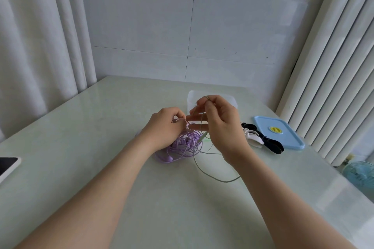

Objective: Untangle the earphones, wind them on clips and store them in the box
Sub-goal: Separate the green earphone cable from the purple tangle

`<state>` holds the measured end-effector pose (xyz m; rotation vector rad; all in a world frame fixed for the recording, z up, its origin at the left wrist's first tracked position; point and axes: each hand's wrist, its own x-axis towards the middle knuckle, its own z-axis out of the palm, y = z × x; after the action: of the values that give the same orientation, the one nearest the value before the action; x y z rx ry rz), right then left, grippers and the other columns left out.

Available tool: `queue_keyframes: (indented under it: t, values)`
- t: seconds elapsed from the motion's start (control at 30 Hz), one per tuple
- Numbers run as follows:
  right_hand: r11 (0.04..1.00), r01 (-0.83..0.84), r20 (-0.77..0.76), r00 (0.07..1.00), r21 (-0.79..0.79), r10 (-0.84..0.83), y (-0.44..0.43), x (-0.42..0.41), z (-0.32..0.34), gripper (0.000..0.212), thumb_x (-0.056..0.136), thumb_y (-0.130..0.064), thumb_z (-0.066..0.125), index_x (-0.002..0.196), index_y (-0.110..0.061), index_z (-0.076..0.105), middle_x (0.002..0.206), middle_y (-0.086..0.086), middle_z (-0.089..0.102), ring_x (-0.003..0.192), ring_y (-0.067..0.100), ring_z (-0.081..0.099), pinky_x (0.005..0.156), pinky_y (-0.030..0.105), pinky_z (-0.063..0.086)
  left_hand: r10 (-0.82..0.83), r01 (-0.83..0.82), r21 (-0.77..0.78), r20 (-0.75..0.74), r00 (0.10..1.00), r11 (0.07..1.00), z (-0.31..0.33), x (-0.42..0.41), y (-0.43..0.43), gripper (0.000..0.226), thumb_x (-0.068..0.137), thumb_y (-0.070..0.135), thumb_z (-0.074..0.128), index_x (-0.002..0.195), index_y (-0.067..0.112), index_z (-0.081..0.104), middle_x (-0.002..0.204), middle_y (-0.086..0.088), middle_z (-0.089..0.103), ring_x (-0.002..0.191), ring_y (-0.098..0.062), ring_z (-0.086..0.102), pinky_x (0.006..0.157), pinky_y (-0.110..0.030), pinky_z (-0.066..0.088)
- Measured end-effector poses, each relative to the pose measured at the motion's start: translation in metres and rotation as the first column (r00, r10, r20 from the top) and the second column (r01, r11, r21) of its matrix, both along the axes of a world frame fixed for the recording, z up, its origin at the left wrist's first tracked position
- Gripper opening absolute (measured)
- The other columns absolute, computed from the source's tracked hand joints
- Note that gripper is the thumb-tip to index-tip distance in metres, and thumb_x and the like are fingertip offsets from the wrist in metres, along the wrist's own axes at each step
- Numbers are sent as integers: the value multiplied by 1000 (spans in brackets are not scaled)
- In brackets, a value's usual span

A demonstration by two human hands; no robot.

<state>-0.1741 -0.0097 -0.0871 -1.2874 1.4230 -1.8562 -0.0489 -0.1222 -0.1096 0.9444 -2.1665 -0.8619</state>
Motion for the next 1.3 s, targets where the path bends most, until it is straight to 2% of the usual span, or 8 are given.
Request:
queue_keyframes:
  t: [0.1,0.3,0.5,0.67,0.8,0.9,1.0,1.3]
  values:
    - [999,-21,23,1000,42,20,2,-2,2,21,106,-3,43,97,-3,62,80,14,67,75,24,69,60,36,59,-37,38,31,-37,999,999,1,0,0,15,97,21,60,94,27,73,93,8,74,88,-12,69,79,-32,50]
    - [988,107,-231,970,112,-79,7,-7,2,18,85,-6,71,88,-7,54,75,15,73,59,11,54,60,24,40,-52,54,25,-93,994,998,-3,-4,-1,29,98,14,56,89,30,78,70,11,71,58,1,57,63,-23,40]
    - [960,278,-623,754,16,-208,4,-15,-10,42,81,-30,84,96,-18,47,69,-8,68,65,6,53,64,20,37,-82,89,49,-119,990,995,-4,-4,-1,30,98,9,56,93,27,80,56,18,64,49,1,51,58,-23,37]
    - [979,200,-722,684,49,-104,4,-27,-13,53,82,-26,85,103,-23,37,69,-6,66,62,11,47,62,20,37,-64,73,78,-119,991,994,-5,-3,-3,35,96,10,54,87,32,80,80,4,77,64,-15,62,66,-30,48]
    - [983,167,-765,642,71,-54,5,-29,-12,63,80,-24,85,122,-30,39,65,-7,65,58,13,45,57,20,37,-33,39,56,-106,994,998,-5,-3,-2,32,94,11,56,87,31,80,90,4,78,74,-8,67,70,-27,49]
    - [988,153,-848,526,27,-59,4,-31,-14,29,88,-22,80,110,-30,62,61,-13,56,60,10,48,59,15,33,-4,9,47,-120,993,999,-3,-3,-2,27,92,13,59,86,30,80,93,1,79,90,-10,71,85,-32,56]
    - [983,182,-876,476,6,-82,0,-32,-16,8,91,-23,80,99,-27,79,64,-20,52,70,-5,54,64,8,34,17,-13,37,-110,994,999,-4,-3,-3,29,93,14,57,85,31,79,78,4,76,75,-15,69,72,-30,53]
    - [939,291,-777,628,183,-43,-4,-36,-19,13,96,-30,72,89,-23,81,68,-4,68,69,17,54,63,17,33,-81,86,34,-123,989,996,-4,-1,-4,37,98,3,50,93,30,74,68,-8,63,53,-16,44,56,-29,36]
